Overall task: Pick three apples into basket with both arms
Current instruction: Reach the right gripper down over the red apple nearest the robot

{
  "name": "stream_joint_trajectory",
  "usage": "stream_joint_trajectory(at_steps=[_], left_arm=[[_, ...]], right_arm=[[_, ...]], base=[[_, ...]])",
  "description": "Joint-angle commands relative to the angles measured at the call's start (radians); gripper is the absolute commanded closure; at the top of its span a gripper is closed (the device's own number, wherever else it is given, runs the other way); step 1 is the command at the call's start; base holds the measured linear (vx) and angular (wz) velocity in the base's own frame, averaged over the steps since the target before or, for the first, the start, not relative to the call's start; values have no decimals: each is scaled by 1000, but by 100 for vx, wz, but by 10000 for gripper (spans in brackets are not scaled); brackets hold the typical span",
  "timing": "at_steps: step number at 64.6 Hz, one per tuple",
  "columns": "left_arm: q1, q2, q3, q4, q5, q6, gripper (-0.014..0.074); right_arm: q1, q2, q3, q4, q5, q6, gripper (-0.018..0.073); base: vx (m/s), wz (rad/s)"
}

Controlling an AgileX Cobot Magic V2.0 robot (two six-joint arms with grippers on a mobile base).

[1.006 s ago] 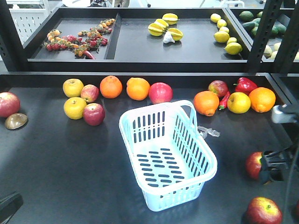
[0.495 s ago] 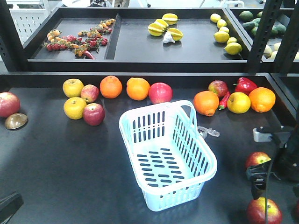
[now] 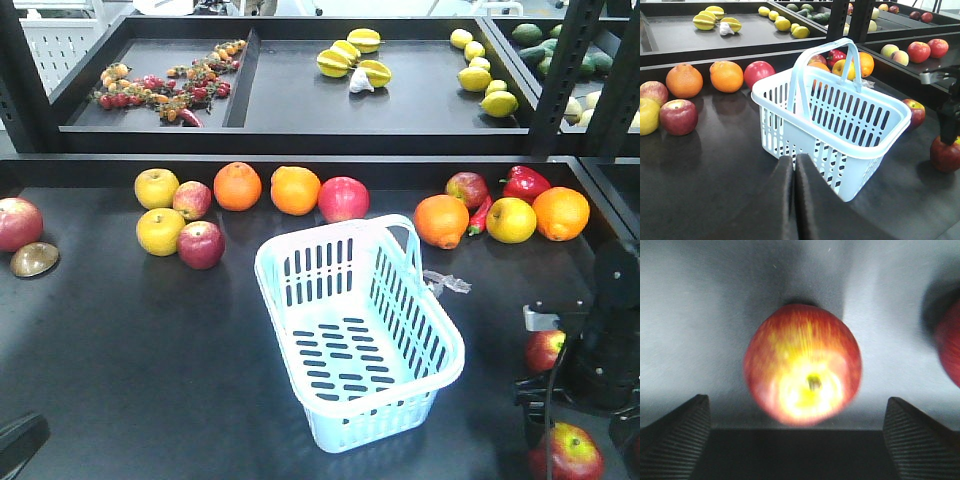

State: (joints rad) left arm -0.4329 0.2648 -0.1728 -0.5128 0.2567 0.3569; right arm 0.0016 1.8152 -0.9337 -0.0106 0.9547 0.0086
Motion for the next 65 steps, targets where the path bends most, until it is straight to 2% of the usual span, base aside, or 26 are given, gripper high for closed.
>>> stream_joint_trajectory(at_steps=[1,30,38,52,65], left_arm=[[-1,8,-23,-18,-64,-8,604],[-1,8,-23,-18,-64,-8,604],[-1,8,-23,-18,-64,-8,604],[-1,8,-23,-18,-64,-8,604],[-1,8,-23,-18,-64,-8,604]], right_arm=[[0,-3,-19,-7,-6,7,-96],[0,127,-19,-38,-60,22,-83],[0,131,-19,-38,-65,21,-55],[0,130,-19,-36,-40,21,111],[0,34,-19,-33,-40,15,324]], base=[[0,0],[0,0],[0,0],[0,0],[0,0]])
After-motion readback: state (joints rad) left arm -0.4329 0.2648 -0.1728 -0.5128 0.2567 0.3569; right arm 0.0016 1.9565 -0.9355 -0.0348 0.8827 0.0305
